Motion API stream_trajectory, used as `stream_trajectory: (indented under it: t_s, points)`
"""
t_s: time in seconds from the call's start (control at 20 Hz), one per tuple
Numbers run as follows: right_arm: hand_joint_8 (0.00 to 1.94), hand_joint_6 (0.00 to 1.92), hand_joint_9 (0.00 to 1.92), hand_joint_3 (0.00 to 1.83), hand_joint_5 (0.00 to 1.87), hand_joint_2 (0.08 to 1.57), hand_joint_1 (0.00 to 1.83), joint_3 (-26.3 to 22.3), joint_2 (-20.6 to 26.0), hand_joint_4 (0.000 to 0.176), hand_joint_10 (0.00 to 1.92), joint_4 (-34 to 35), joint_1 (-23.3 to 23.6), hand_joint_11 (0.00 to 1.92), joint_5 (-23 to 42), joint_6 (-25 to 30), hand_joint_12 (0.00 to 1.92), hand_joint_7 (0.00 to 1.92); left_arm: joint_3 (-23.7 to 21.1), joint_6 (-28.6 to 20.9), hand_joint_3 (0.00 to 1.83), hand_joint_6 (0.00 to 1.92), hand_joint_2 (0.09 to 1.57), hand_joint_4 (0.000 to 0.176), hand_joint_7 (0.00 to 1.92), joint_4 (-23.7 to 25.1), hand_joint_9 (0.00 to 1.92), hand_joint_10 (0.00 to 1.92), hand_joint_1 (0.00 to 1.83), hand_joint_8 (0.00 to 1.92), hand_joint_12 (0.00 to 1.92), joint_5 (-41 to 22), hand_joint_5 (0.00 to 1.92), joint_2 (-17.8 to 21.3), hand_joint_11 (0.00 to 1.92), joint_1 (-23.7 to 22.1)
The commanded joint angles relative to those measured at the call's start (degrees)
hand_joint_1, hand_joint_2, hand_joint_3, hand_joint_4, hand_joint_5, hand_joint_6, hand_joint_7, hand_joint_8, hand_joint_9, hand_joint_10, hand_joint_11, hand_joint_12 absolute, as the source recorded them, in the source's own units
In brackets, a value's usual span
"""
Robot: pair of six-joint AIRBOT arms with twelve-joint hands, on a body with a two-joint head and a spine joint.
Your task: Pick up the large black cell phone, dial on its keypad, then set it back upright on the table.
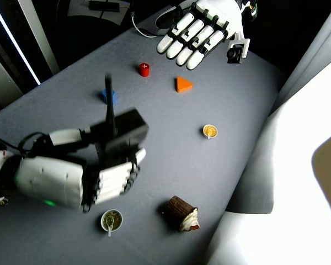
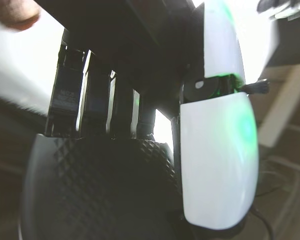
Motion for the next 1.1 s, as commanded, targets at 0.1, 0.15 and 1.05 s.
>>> stream_trajectory:
  t_s: [0.1,0.15,1.05]
  points:
    - [1.2,0.85,0.86,0.0,0.88,1.15,1.48,1.4,1.2,0.0,1.2,-1.5,1.6,0.82,11.1,1.2,1.64,0.83,0.2,-0.1,0.0,0.0,1.06,0.0,0.13,-6.2,0.12,0.0,0.18,0.0,0.19,-2.7,0.19,0.2,0.0,-1.7]
    - [1.28,0.9,0.89,0.0,0.89,1.15,1.37,2.0,1.2,0.0,1.3,-2.5,1.9,0.89,12.1,1.2,1.24,0.84,0.2,-0.1,0.0,0.0,1.06,0.0,0.14,-6.0,0.13,0.0,0.17,0.0,0.23,-2.7,0.19,0.2,0.0,-1.9]
    - [1.26,0.91,0.9,0.0,0.89,1.15,1.37,-3.3,4.0,0.0,1.31,1.2,12.1,0.91,6.2,-0.5,1.18,0.83,-1.1,-4.5,0.02,0.0,1.15,0.03,0.87,-7.5,0.75,1.48,1.28,0.96,1.88,-0.8,0.31,-1.2,0.55,3.0]
